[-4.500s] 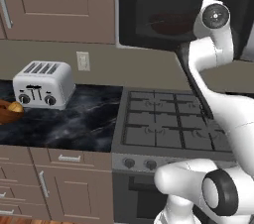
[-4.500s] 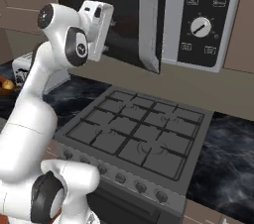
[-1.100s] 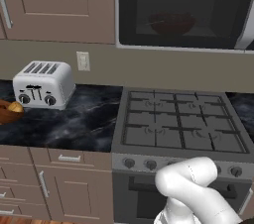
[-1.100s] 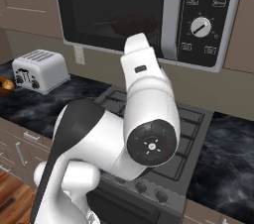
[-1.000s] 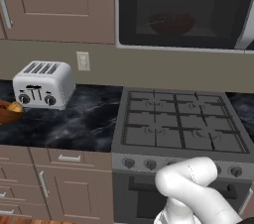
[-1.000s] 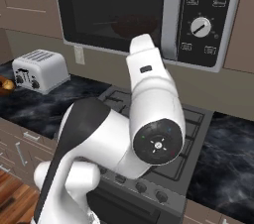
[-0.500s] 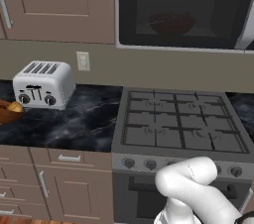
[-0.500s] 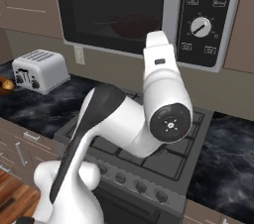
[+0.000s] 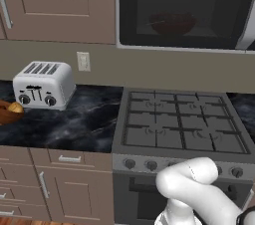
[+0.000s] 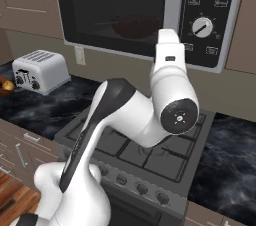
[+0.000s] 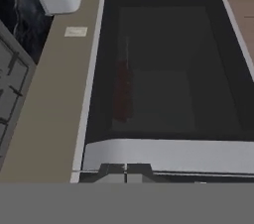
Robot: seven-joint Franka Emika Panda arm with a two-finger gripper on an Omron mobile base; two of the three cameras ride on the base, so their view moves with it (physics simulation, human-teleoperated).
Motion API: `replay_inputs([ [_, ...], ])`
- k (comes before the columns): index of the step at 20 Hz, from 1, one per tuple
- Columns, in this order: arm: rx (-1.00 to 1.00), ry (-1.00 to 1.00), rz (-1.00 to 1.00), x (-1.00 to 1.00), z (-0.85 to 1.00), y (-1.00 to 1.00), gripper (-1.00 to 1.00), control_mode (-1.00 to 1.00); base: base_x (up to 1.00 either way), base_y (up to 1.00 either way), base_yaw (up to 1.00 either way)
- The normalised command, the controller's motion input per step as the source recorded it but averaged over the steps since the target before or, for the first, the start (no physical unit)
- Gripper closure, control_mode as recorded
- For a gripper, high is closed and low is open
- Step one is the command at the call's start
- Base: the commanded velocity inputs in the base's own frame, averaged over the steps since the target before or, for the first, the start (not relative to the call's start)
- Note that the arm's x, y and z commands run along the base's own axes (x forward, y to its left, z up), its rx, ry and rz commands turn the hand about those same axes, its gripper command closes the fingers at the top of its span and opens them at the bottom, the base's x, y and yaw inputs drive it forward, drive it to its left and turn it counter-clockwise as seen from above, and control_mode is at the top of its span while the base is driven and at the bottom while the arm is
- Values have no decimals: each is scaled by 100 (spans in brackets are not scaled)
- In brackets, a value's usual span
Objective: Place the bowl containing the kebab skewer and fish in the microwave. Close the microwave door and press the start button to microwave the meal.
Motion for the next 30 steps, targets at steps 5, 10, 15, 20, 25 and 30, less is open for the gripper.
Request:
replay_inputs([
  [5, 11, 0, 9, 23, 0, -6, 100, -100, 0, 0, 0],
  [10, 9, 0, 10, 14, 0, -9, 100, -100, 0, 0, 0],
  [15, 2, -1, 2, 18, 0, 0, 100, -100, 0, 0, 0],
  [20, 0, -1, 0, 27, 0, 0, 100, -100, 0, 0, 0],
  [25, 0, 0, 0, 16, 0, -10, 100, -100, 0, 0, 0],
  [30, 0, 0, 0, 10, -1, -17, 100, -100, 0, 0, 0],
])
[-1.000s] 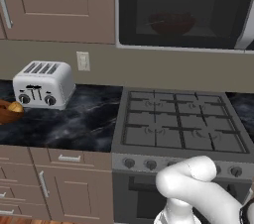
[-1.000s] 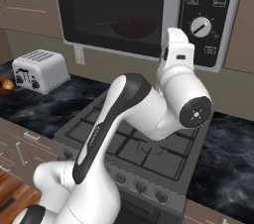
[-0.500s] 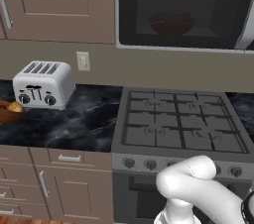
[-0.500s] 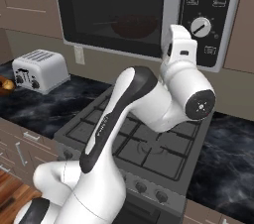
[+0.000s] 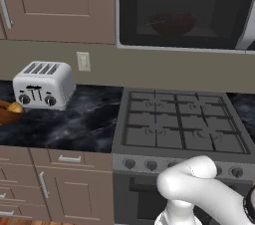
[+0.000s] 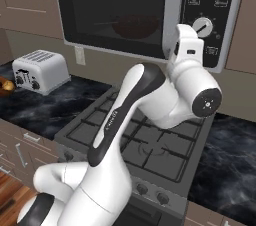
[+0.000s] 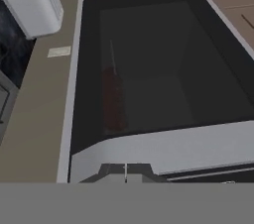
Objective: Place the bowl containing the kebab skewer and fish in the microwave. Close the microwave door and press the start button to microwave the meal.
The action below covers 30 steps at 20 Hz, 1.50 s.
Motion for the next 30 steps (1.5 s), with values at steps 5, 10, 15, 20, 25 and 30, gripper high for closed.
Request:
replay_inputs([
  [5, 0, 0, 0, 14, -11, -11, 100, -100, 0, 0, 0],
  [10, 0, 0, 0, 25, -16, -6, 100, -100, 0, 0, 0],
  [15, 0, 0, 0, 20, -3, -23, 100, -100, 0, 0, 0],
  [20, 0, 0, 0, 18, 0, -16, 100, -100, 0, 0, 0],
  [25, 0, 0, 0, 18, 0, 0, 100, -100, 0, 0, 0],
  [30, 0, 0, 0, 18, 0, 0, 100, -100, 0, 0, 0],
])
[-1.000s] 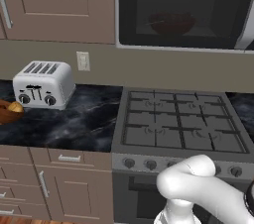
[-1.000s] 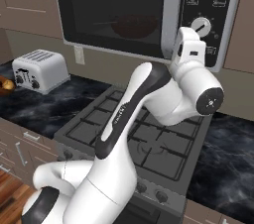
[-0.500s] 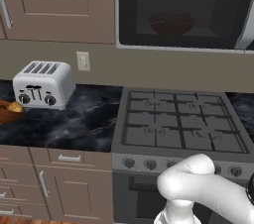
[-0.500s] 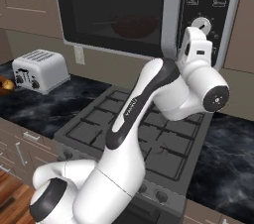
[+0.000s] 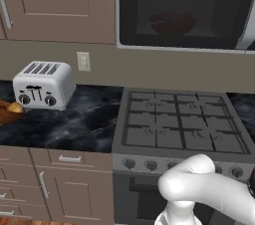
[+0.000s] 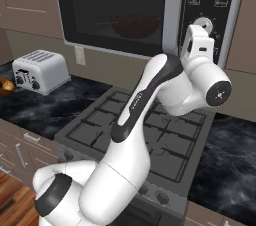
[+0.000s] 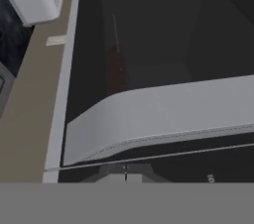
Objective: Place the bowl containing the kebab skewer and fish in the microwave. Close the microwave door and press the start button to microwave the meal.
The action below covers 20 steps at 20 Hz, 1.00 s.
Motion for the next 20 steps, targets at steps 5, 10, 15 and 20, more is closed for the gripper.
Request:
replay_inputs([
  [5, 0, 0, 0, 21, 0, 0, 100, -100, 0, 0, 0],
  [10, 0, 0, 0, 23, -3, -5, 100, -100, 0, 0, 0],
  [15, 0, 0, 0, 18, -12, -17, 100, -100, 0, 0, 0],
  [20, 0, 0, 0, 12, -6, -26, 100, -100, 0, 0, 0],
])
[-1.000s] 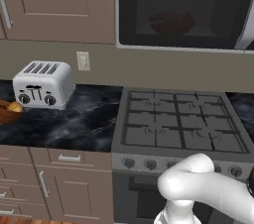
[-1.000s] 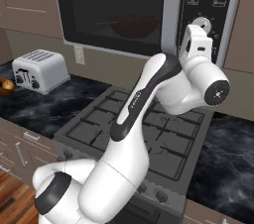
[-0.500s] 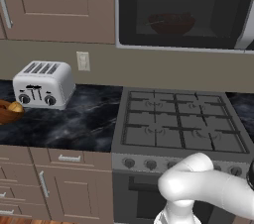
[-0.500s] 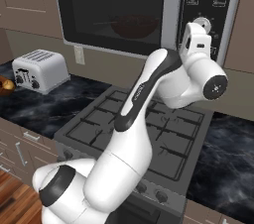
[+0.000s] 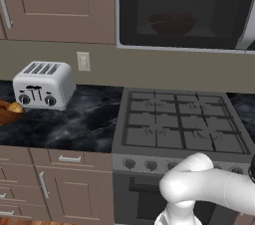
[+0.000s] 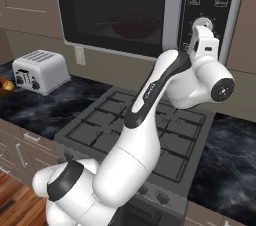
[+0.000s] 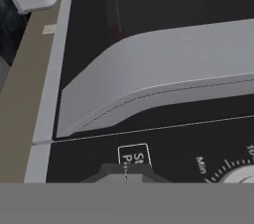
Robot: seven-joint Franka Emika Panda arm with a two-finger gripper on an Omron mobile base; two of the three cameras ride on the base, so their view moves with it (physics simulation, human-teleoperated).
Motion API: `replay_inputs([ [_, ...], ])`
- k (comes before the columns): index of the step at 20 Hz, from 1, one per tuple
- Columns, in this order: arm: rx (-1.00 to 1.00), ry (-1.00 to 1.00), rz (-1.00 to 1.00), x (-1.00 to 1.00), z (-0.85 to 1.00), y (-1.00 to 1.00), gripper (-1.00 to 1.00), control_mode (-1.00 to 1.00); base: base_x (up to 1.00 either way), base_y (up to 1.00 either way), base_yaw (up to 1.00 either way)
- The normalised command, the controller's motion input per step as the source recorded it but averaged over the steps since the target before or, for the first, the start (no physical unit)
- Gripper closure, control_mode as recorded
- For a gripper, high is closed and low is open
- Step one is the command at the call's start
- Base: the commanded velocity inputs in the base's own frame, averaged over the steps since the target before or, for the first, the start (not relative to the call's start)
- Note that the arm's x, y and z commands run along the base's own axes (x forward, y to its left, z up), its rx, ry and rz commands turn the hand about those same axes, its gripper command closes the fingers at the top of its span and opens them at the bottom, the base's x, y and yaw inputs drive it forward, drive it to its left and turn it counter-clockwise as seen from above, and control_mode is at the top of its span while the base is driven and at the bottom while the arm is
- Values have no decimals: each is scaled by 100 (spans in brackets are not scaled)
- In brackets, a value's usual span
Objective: Place the bowl containing the kebab skewer and fish in the microwave. Close the microwave door and press the start button to microwave the meal.
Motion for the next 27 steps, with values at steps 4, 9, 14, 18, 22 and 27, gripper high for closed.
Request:
replay_inputs([
  [4, 0, 0, 0, 19, 0, -13, 100, -100, 0, 0, 0],
  [9, 0, 0, -2, 19, 0, 0, 100, -100, 0, 0, 0],
  [14, 0, 1, -8, 28, 0, 0, 100, -100, 0, 0, 0],
  [18, 0, 14, -17, 44, 1, 0, 100, -100, 0, 0, 0],
  [22, 0, 22, -17, 60, 9, -3, 100, -100, 0, 0, 0],
  [27, 0, 21, -15, 77, 8, -17, 100, -100, 0, 0, 0],
])
